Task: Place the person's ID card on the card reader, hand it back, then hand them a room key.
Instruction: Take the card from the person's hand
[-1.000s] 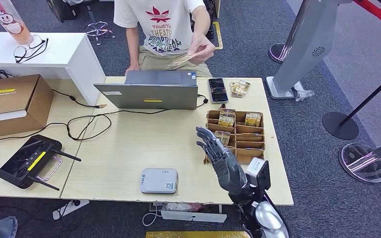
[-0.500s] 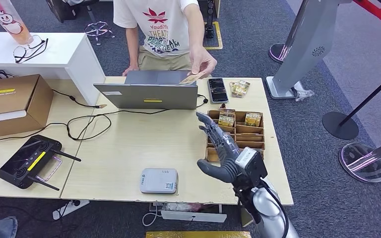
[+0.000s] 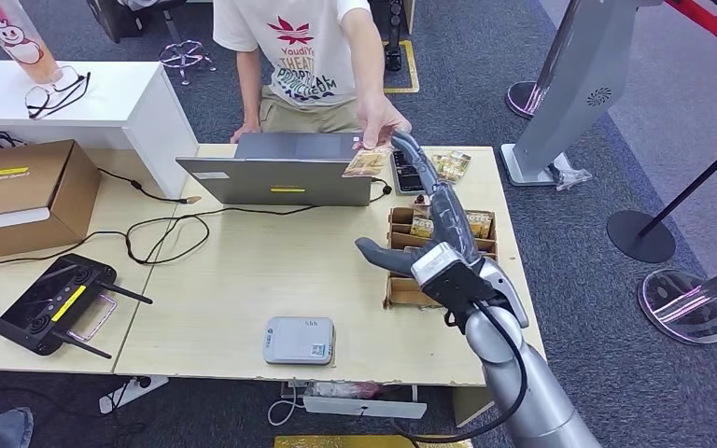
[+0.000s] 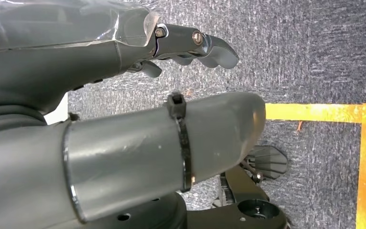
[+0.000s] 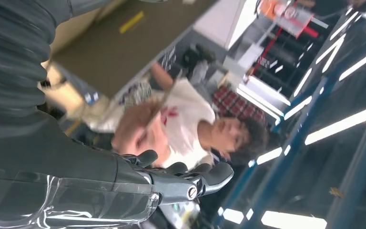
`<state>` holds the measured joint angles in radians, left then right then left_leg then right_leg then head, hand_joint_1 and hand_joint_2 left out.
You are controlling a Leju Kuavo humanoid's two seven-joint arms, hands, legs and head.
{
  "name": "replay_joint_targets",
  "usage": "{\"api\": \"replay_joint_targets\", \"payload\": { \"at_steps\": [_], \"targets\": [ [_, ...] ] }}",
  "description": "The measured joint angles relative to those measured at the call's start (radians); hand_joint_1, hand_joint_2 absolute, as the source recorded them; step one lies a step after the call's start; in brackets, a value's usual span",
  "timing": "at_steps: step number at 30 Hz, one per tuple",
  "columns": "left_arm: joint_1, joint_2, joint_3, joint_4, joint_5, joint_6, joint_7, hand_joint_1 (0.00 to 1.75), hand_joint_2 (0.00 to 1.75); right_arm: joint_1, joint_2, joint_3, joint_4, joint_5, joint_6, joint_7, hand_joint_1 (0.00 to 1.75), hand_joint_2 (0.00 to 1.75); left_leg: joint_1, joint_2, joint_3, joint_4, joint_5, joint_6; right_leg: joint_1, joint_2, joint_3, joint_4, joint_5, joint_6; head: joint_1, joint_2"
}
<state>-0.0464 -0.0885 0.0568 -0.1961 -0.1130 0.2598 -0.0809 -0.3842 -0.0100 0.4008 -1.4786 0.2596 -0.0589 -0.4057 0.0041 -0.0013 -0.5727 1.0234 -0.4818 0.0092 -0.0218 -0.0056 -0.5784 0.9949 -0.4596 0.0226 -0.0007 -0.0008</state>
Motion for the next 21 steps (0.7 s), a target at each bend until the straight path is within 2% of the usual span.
{"api": "replay_joint_targets", "payload": {
  "at_steps": [4,10,21],
  "targets": [
    [-0.008,0.000,-0.005,0.000,-0.010,-0.004,0.009,0.00,0.00,-0.053,-0.008,0.028,0.023,0.119,-0.098,0.005,0.00,1.75,0.000,0.000,0.000,0.000,0.000,0.000,0.000,0.000,0.000,0.000,0.000,0.000,0.000,0.000],
    [-0.014,0.000,-0.007,0.000,-0.014,-0.004,0.014,0.00,0.00,-0.132,-0.011,0.078,0.095,0.239,-0.192,0.016,0.00,1.75,0.000,0.000,0.000,0.000,0.000,0.000,0.000,0.000,0.000,0.000,0.000,0.000,0.000,0.000],
    [-0.019,0.000,-0.012,0.000,-0.030,-0.003,0.027,0.00,0.00,-0.217,-0.022,0.130,0.234,0.343,-0.285,0.021,0.00,1.75,0.000,0.000,0.000,0.000,0.000,0.000,0.000,0.000,0.000,0.000,0.000,0.000,0.000,0.000]
  ]
}}
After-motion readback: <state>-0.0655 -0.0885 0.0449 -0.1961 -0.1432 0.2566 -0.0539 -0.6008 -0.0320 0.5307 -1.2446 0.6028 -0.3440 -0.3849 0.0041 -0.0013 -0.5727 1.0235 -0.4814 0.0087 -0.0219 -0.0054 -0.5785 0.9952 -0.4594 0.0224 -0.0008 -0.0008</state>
